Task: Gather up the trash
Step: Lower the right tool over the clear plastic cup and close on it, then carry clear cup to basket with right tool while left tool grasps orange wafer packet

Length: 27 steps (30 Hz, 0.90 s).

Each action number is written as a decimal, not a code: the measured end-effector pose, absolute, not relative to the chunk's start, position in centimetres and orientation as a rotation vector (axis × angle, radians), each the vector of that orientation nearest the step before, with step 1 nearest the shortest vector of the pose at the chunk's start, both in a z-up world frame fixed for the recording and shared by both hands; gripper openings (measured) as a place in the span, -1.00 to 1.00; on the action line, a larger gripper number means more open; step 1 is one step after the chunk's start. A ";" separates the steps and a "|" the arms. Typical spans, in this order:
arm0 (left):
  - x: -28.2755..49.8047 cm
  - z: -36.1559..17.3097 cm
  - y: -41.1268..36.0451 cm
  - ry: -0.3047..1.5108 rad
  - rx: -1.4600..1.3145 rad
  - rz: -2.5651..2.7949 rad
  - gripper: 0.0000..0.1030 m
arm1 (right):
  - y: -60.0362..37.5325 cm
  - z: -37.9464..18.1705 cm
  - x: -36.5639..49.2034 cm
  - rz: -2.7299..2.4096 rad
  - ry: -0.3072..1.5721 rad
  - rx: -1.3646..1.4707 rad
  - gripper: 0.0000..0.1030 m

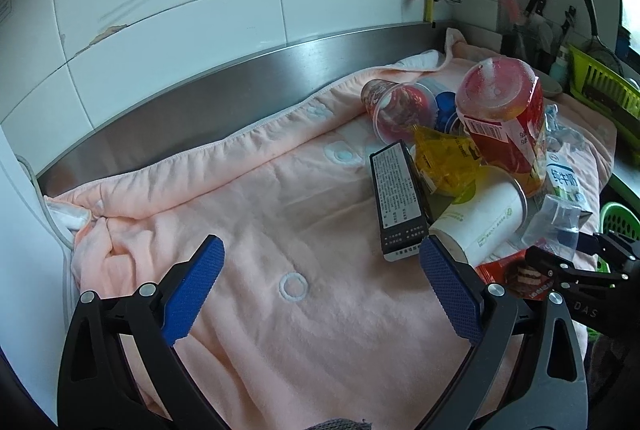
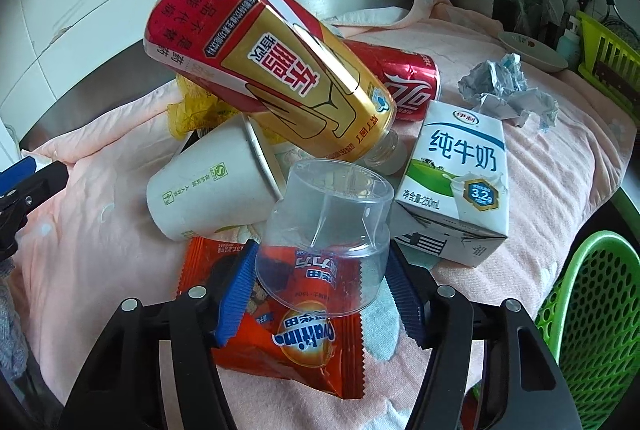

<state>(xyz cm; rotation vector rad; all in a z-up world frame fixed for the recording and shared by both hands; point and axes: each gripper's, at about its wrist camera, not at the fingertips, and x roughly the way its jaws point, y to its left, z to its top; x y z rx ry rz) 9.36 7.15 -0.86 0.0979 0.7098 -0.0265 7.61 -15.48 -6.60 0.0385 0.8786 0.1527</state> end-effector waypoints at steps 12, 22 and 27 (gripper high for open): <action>10.1 -1.1 5.8 0.712 0.130 -0.100 0.83 | -18.5 -4.7 5.8 0.095 0.830 0.085 0.18; 9.6 -1.5 4.7 0.713 0.164 -0.157 0.74 | -20.5 -3.5 3.8 0.062 0.796 0.090 0.18; 9.4 -2.0 4.3 0.718 0.181 -0.182 0.74 | -21.1 -3.3 2.8 0.057 0.783 0.097 0.18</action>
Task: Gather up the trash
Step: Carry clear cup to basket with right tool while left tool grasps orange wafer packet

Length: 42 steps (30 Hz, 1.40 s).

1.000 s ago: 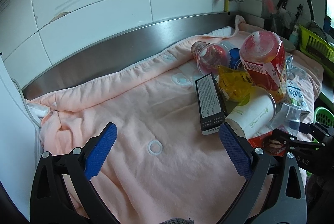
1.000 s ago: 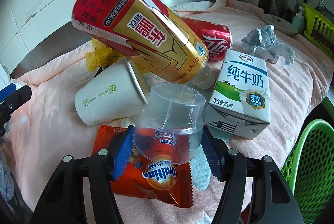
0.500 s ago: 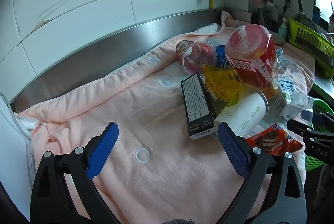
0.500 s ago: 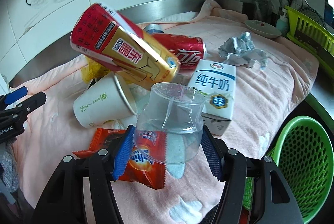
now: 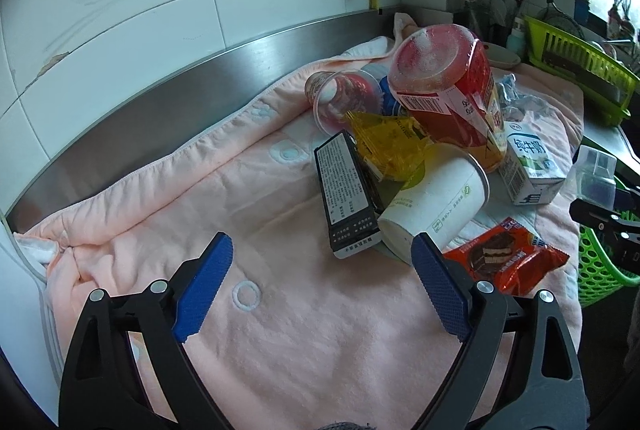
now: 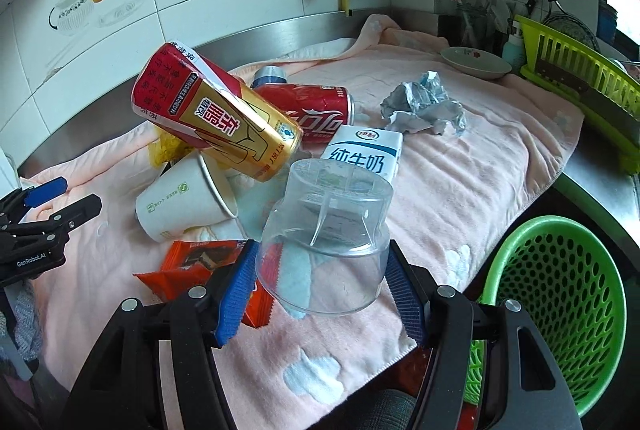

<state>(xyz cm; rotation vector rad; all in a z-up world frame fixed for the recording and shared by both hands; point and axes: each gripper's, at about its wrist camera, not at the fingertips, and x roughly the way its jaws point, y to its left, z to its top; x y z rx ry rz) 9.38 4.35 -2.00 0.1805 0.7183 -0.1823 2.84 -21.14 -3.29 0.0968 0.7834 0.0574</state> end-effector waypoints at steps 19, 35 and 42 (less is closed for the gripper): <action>6.3 -2.4 -2.0 0.704 0.290 -0.470 0.67 | -23.7 -3.0 -0.1 0.051 0.752 0.141 0.18; 6.3 -5.9 -7.6 0.793 0.462 -0.571 0.32 | -30.2 -4.0 -3.3 -0.079 0.744 0.211 0.19; 6.0 -6.2 -8.6 0.797 0.513 -0.569 0.08 | -33.9 -5.8 -4.8 -0.158 0.767 0.230 0.19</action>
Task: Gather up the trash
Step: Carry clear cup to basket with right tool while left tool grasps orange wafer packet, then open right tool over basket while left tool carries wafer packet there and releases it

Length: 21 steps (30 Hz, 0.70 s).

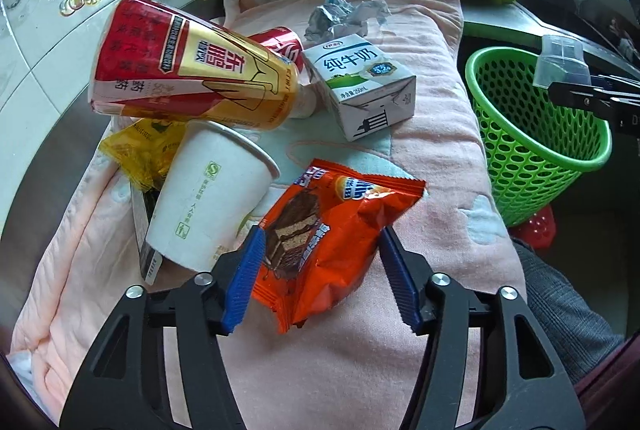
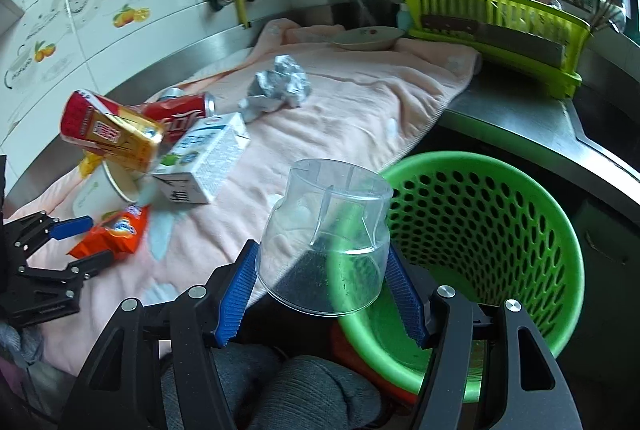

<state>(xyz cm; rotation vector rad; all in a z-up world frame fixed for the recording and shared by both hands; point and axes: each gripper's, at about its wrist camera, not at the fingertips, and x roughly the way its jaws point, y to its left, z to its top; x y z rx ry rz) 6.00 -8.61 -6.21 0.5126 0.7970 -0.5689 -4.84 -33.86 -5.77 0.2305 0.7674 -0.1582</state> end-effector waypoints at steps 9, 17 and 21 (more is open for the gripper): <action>5.7 -6.2 -9.1 0.813 0.498 -0.570 -0.75 | -37.3 -8.8 -6.1 -0.231 0.825 0.239 0.19; 4.3 -4.3 -10.7 0.782 0.473 -0.610 -0.88 | -39.0 -10.4 -6.2 -0.260 0.857 0.245 0.19; 3.5 -3.3 -12.0 0.762 0.463 -0.647 -0.88 | -39.7 -10.7 -6.5 -0.263 0.858 0.256 0.21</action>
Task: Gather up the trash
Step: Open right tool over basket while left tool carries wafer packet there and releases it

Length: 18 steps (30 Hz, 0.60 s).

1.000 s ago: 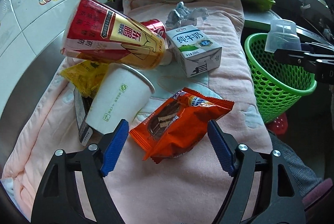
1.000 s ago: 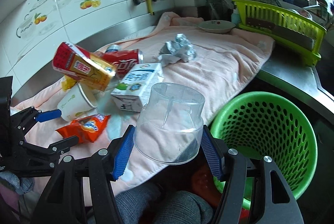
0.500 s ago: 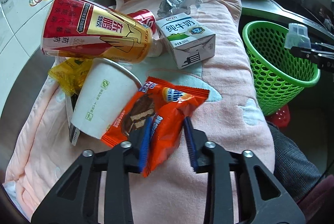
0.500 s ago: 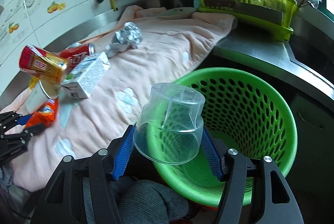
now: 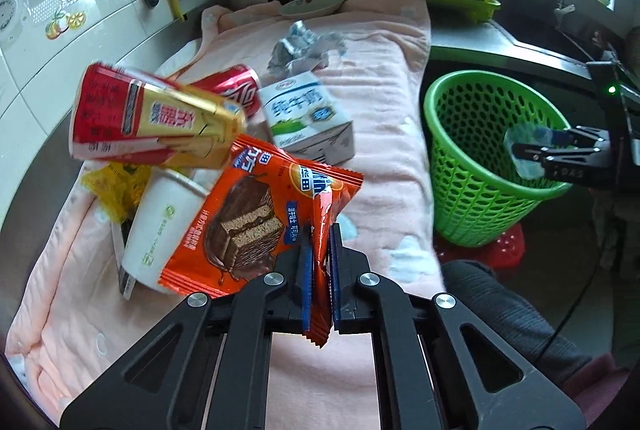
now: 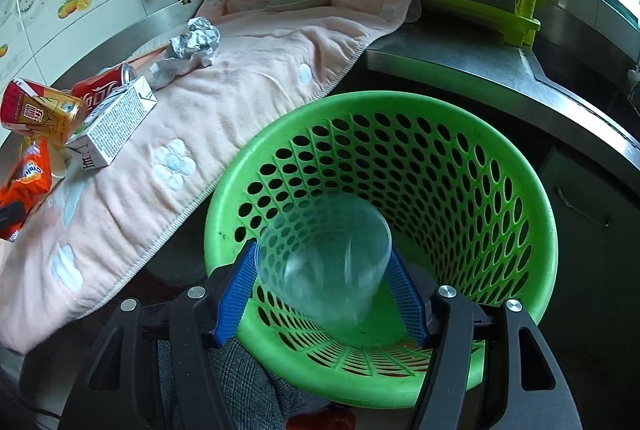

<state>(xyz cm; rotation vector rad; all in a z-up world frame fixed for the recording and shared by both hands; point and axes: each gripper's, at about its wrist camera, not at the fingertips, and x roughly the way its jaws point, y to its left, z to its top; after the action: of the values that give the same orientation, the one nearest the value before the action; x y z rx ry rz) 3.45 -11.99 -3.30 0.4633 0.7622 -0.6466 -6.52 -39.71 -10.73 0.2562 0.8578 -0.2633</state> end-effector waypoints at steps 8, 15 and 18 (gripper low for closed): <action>2.1 -2.4 -15.6 0.761 0.447 -0.727 -0.89 | -41.0 -10.3 -7.9 -0.268 0.828 0.262 0.32; 0.9 -1.8 -20.2 0.767 0.435 -0.819 -0.89 | -42.4 -9.6 -9.6 -0.285 0.798 0.268 0.54; 0.7 -2.0 -22.2 0.777 0.440 -0.849 -0.89 | -43.0 -9.0 -10.5 -0.299 0.784 0.268 0.64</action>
<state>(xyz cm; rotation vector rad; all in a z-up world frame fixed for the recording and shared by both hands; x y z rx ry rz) 0.67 -22.22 -2.00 0.4395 0.7766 -0.8490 -10.50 -43.00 -9.04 0.2675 0.7836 -0.2994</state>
